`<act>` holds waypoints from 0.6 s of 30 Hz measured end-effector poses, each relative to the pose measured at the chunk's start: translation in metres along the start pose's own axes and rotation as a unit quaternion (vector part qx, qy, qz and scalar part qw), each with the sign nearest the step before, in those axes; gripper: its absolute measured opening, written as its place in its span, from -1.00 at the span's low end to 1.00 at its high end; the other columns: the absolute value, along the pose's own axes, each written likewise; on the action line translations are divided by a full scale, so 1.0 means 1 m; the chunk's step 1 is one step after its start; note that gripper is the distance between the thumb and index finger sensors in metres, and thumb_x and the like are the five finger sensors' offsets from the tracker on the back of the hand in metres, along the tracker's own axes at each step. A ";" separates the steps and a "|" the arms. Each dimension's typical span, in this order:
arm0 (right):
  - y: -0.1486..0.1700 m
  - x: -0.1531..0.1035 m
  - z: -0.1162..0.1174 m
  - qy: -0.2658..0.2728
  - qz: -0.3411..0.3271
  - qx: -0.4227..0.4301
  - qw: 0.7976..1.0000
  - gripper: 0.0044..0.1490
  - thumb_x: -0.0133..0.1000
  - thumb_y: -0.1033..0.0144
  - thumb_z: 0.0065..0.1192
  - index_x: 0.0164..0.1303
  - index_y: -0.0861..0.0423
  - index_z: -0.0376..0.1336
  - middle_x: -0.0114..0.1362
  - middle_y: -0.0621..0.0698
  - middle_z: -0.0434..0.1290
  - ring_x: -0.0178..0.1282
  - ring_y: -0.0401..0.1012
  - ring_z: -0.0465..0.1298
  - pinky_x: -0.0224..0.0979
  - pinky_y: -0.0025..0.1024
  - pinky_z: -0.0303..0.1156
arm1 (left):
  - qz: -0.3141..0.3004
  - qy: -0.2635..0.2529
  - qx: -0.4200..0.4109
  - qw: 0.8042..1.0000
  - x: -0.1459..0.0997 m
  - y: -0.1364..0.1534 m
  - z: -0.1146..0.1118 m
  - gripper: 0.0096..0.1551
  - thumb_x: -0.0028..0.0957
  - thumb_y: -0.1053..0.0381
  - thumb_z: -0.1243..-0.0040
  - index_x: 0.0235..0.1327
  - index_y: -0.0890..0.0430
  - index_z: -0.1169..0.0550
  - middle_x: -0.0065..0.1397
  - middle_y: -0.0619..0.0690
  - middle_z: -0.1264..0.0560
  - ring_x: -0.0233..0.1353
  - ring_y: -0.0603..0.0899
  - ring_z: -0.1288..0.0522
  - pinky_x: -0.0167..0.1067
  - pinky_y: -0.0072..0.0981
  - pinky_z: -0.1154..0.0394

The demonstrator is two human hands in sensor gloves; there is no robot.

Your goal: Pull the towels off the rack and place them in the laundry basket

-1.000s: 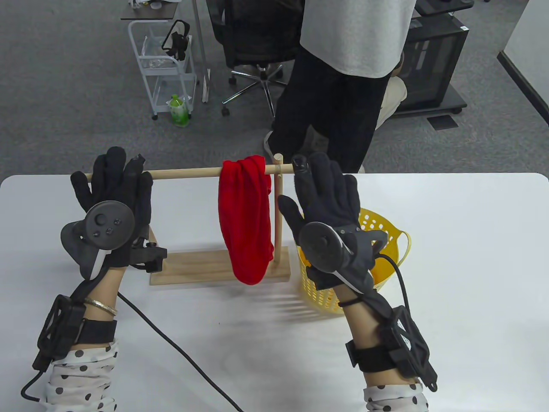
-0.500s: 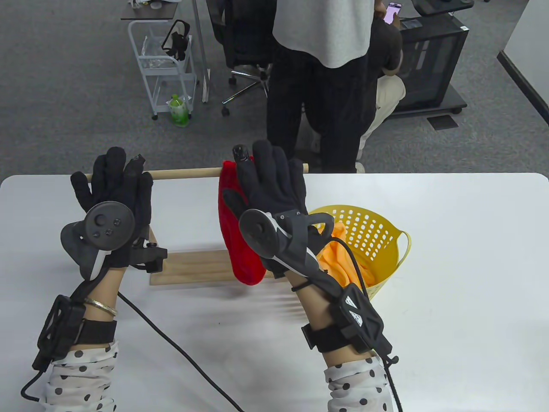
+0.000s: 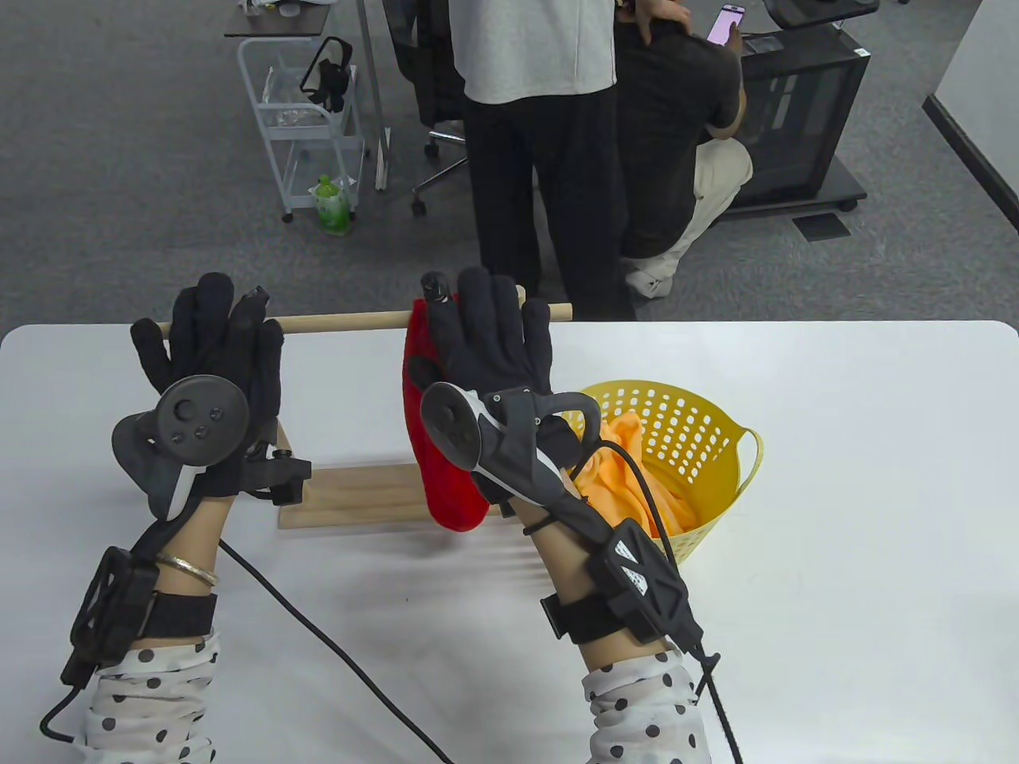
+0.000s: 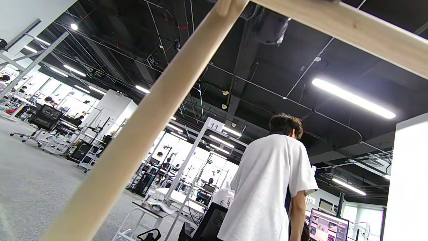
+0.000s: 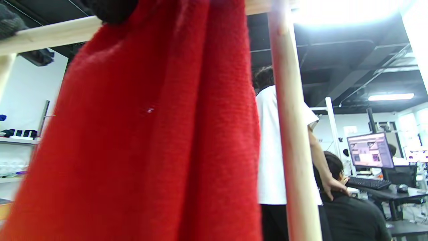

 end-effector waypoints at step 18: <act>0.006 0.011 -0.025 0.056 0.024 0.016 0.998 -0.47 0.26 0.05 0.21 0.48 -0.26 0.36 0.62 -0.21 0.36 0.58 -0.19 0.34 0.74 -0.16 0.14 | -0.002 0.002 0.000 1.000 -0.001 0.000 0.000 -0.31 0.38 -0.31 0.34 0.67 -0.10 -0.39 0.88 -0.16 -0.05 0.84 0.03 0.09 0.75 0.06 0.48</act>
Point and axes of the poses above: the tracker on the back of each hand, its own y axis roughly to the little-finger side, its own x axis roughly from the wrist to the fingertips, z = x × y, the point moved 1 cm from there along x, roughly from the wrist to the fingertips
